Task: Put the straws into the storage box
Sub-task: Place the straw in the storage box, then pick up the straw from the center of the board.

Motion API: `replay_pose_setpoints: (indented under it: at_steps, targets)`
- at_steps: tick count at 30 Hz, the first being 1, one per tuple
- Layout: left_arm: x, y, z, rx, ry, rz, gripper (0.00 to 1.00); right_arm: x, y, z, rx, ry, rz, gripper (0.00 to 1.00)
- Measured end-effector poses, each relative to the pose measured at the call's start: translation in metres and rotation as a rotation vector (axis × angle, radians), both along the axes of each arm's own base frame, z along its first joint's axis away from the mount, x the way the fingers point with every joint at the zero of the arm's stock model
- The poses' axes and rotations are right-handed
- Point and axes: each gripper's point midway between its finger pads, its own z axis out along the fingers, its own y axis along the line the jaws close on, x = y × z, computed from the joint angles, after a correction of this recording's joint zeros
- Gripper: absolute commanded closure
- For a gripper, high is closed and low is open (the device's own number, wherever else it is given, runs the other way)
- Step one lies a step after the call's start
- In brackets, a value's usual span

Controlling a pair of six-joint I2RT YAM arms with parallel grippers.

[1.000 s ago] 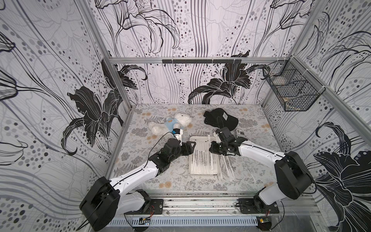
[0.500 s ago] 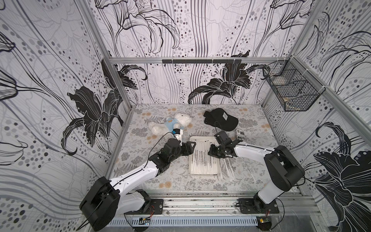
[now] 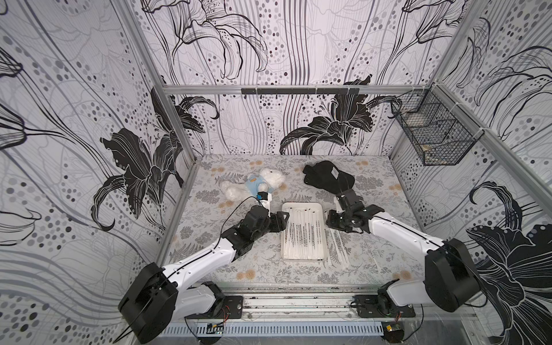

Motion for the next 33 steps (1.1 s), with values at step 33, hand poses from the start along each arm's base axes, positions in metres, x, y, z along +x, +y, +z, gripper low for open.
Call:
replay_pose_setpoints:
  at_steps: [33]
  targets:
    - [-0.018,-0.059,-0.022,0.061,0.039,-0.147,0.27,-0.022,-0.041,-0.069,-0.264,0.171,0.088,0.91]
